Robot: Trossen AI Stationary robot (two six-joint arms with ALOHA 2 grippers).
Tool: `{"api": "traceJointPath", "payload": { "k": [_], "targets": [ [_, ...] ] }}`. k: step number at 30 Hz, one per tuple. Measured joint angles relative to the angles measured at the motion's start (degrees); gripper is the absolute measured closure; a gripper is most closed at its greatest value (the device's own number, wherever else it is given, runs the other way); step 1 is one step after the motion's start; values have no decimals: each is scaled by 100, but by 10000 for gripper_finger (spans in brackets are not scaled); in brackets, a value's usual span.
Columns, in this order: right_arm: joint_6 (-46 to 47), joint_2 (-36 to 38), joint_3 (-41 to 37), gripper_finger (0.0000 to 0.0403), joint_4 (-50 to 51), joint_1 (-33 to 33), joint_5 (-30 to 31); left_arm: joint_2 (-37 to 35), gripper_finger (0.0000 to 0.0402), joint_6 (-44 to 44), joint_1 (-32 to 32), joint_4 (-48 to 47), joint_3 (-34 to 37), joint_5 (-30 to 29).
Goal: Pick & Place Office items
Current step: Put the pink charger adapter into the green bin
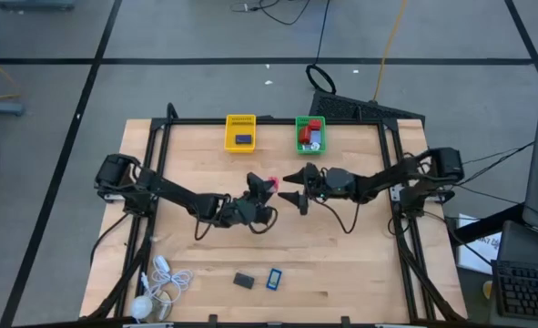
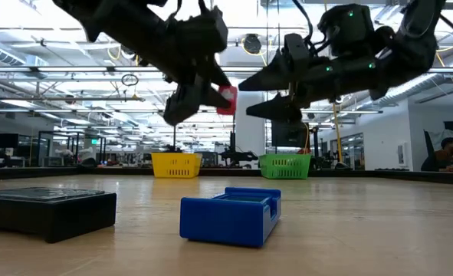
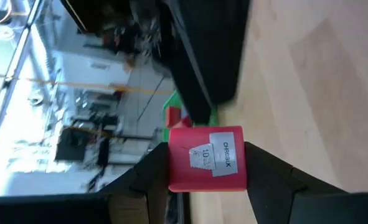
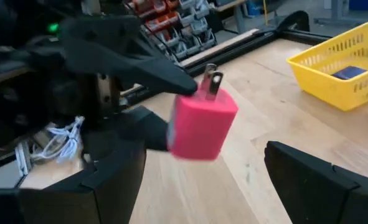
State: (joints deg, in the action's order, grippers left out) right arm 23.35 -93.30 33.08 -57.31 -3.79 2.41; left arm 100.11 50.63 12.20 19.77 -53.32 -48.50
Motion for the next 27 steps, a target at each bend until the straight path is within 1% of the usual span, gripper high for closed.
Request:
{"api": "traceJointPath", "payload": {
  "k": [2, 4, 6, 10, 14, 18, 20, 22, 25, 26, 27],
  "targets": [
    [16, -212, 0, 90, -446, -25, -197, -89, 234, -20, -24, -4, 0, 226],
    [158, -394, 23, 90, -934, -77, -420, -143, 234, -37, -34, 19, 0, 276],
    [295, -514, 40, 90, -1202, -133, -593, -159, 234, -42, -32, 39, 0, 294],
    [363, -624, 211, 90, -1293, -235, -1010, -159, 234, -46, -32, 187, 0, 343],
    [470, -740, 407, 97, -1248, -262, -1206, -159, 234, -29, -11, 422, 0, 327],
    [480, -747, 448, 130, -1273, -264, -1306, -159, 234, 24, 9, 641, 0, 302],
    [524, -747, 448, 156, -1253, -262, -1335, -159, 234, -67, 29, 627, 0, 305],
    [621, -747, 448, 187, -1254, -273, -1446, -159, 234, -190, 55, 630, 0, 300],
    [783, -751, 446, 236, -1235, -269, -1455, -159, 234, -276, 109, 604, 0, 269],
    [847, -751, 446, 247, -1233, -269, -1458, -159, 234, -268, 124, 588, 0, 259],
    [878, -752, 446, 248, -1232, -269, -1463, -159, 234, -269, 141, 584, 0, 250]
  ]
}}
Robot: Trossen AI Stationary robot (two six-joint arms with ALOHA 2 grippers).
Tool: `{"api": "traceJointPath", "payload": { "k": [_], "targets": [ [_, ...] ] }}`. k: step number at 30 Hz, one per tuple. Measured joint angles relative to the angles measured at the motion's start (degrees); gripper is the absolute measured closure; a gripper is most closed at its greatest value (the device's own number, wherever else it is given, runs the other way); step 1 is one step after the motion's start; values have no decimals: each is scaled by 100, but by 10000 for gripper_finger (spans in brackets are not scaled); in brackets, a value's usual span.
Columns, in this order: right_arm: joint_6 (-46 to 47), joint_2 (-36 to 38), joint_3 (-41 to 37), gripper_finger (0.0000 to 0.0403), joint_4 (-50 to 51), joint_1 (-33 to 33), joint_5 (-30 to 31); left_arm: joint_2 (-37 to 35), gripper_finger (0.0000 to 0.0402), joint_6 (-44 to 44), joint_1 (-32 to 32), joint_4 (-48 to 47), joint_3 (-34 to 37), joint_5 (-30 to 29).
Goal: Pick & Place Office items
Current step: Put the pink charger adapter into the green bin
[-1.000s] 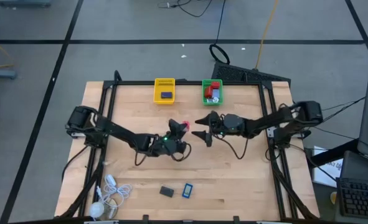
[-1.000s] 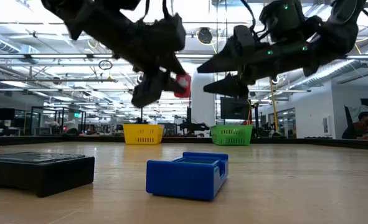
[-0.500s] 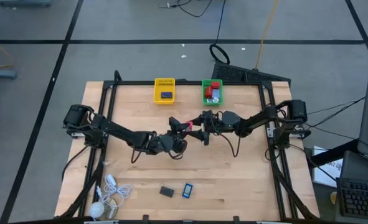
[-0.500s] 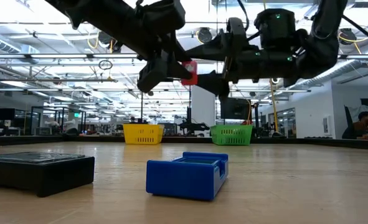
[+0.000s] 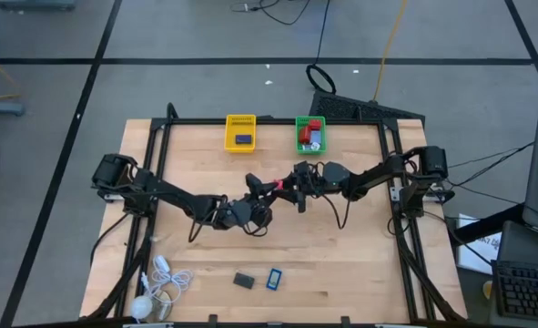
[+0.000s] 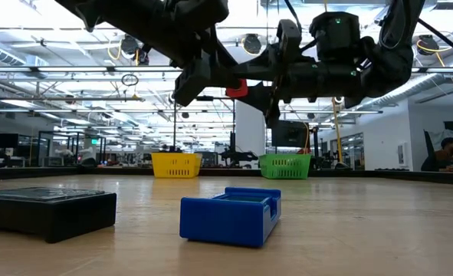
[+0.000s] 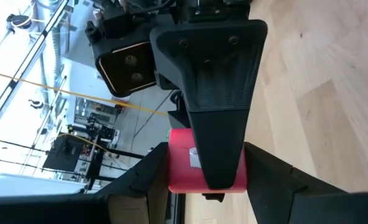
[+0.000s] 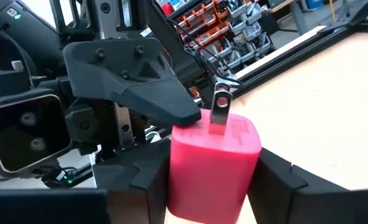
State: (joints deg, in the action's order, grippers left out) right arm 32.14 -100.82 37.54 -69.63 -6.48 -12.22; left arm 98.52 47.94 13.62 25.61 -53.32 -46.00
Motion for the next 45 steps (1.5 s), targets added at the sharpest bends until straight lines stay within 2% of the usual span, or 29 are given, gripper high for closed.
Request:
{"api": "traceJointPath", "payload": {
  "k": [5, 10, 12, 17, 22, 25, 30, 34, 36, 39, 45],
  "targets": [
    [74, 1, 0, 248, -13, 7, -23, 0, 234, -55, 73, 2, -2, -35],
    [162, 1, 0, 248, 8, 6, -51, 2, 232, -494, 159, -28, -2, -51],
    [35, 1, 0, 248, 9, -13, -100, 4, 202, -924, 254, 12, -2, -27],
    [-23, 12, -2, 249, 45, -128, -219, 0, 93, -1713, 551, 13, -2, -19],
    [170, 16, 0, 249, 76, -283, -151, -283, 40, -1955, 876, -521, 4, 164],
    [196, 35, -2, 249, 150, -344, -174, -758, 33, -2715, 894, -1425, -2, 752],
    [-217, 371, 0, 249, 502, -373, -308, -1743, 39, -3541, 544, -2959, -1, 2461],
    [-654, 918, -4, 249, 1187, -368, -256, -2546, 44, -3621, 119, -3125, 410, 3705],
    [-899, 1282, 0, 249, 1798, -369, -54, -2995, 43, -3497, -94, -2827, 814, 4030],
    [-1275, 1870, 0, 249, 2820, -365, 501, -3694, 38, -3472, -408, -2246, 1642, 4104],
    [-2035, 2924, 0, 249, 4725, -365, 2334, -5049, 30, -3927, -943, -672, 3372, 4099]
  ]
}}
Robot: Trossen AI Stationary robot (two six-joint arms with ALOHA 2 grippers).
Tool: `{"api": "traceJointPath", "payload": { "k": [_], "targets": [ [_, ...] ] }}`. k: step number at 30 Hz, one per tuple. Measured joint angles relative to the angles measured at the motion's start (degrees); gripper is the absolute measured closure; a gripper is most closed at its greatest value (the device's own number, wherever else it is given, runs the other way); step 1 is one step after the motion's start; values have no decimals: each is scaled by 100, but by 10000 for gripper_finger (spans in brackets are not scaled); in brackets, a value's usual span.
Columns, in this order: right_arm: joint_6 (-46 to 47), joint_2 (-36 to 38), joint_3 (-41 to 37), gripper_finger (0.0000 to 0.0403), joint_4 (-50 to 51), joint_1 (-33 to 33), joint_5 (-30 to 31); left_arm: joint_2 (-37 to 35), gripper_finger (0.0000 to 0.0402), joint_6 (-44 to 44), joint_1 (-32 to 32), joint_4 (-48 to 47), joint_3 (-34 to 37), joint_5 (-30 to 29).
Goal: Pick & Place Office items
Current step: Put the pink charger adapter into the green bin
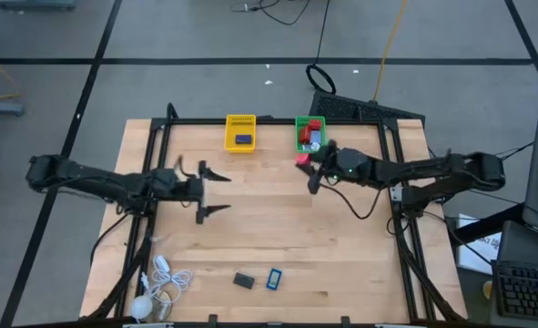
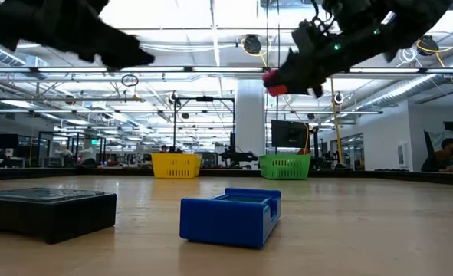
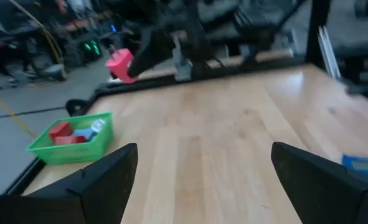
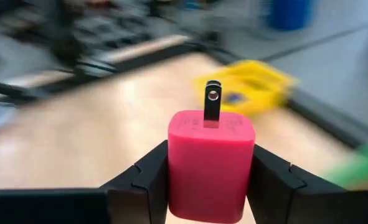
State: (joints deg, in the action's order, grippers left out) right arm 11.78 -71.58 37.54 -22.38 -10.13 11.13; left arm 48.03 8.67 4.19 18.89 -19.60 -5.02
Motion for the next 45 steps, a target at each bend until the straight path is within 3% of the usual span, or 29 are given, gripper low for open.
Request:
{"api": "traceJointPath", "payload": {
  "k": [4, 7, 14, 21, 28, 31, 45],
  "targets": [
    [-337, 236, -1, 249, 652, -80, 1316, -741, 35, -306, -234, 512, 796, 36],
    [-399, 181, -2, 249, 744, -266, 1609, -1232, 40, -416, -409, 493, 1104, 241],
    [-551, -476, -7, 249, 515, -988, 1556, -1827, 35, -718, -824, 144, 1279, 679],
    [-803, -1227, -7, 249, -663, -1847, 792, -2075, 35, -984, -1229, -121, 1279, 995],
    [-893, -1778, -7, 249, -960, -2521, 415, -2238, 43, -1172, -1534, -100, 1279, 1011],
    [-847, -1918, -7, 249, -1043, -2655, 186, -2233, 39, -1341, -1590, -51, 1279, 1000],
    [-843, -2515, -7, 247, -1306, -2730, 202, -2220, 40, -1541, -1569, -30, 1279, 1003]
  ]
}}
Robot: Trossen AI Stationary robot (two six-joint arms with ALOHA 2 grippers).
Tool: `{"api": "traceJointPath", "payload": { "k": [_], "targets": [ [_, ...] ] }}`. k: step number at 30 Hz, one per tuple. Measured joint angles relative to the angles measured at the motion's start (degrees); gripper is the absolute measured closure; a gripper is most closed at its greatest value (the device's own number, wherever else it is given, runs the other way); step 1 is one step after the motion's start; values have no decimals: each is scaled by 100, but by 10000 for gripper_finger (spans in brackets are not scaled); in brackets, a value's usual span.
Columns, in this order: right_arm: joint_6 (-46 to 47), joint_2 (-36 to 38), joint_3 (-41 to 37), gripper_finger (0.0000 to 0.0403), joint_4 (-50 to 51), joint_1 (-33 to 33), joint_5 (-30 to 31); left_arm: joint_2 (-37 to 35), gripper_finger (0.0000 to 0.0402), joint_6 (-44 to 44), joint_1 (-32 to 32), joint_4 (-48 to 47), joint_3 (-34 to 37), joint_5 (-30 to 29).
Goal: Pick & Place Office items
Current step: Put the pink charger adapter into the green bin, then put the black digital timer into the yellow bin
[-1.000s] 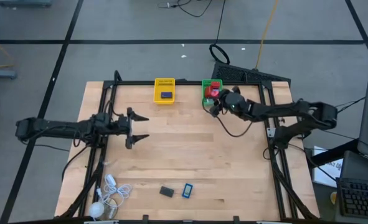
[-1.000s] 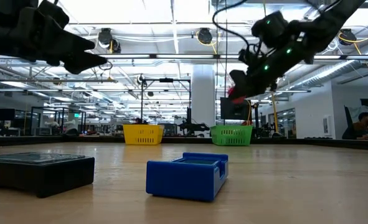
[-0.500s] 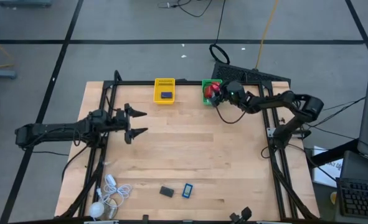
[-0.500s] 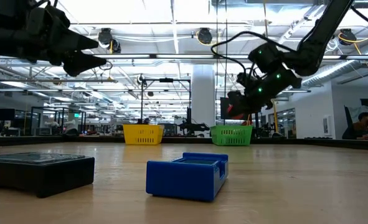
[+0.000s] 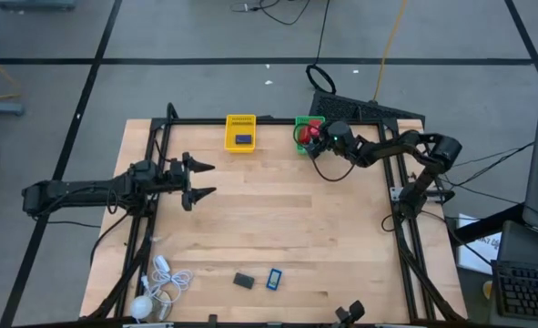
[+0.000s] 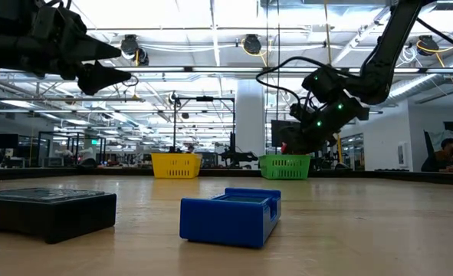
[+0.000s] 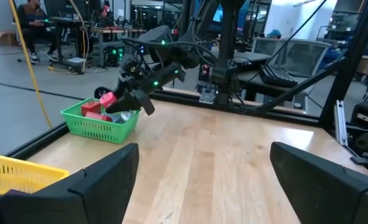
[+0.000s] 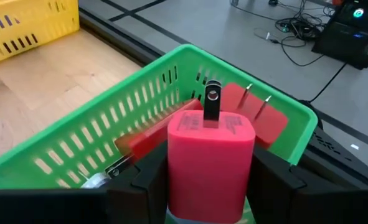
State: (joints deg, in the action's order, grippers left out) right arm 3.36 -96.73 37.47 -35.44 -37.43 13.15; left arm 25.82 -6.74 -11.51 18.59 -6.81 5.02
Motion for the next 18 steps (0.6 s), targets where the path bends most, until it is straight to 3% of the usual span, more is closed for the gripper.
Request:
{"api": "traceJointPath", "payload": {
  "k": [8, 18],
  "targets": [
    [39, 46, 2, 187, -29, 4, 2, 2, 29, -408, 0, -7, 0, 0],
    [46, 170, 2, 189, 11, 30, -113, 4, 30, -576, 0, -46, 0, 0]
  ]
}}
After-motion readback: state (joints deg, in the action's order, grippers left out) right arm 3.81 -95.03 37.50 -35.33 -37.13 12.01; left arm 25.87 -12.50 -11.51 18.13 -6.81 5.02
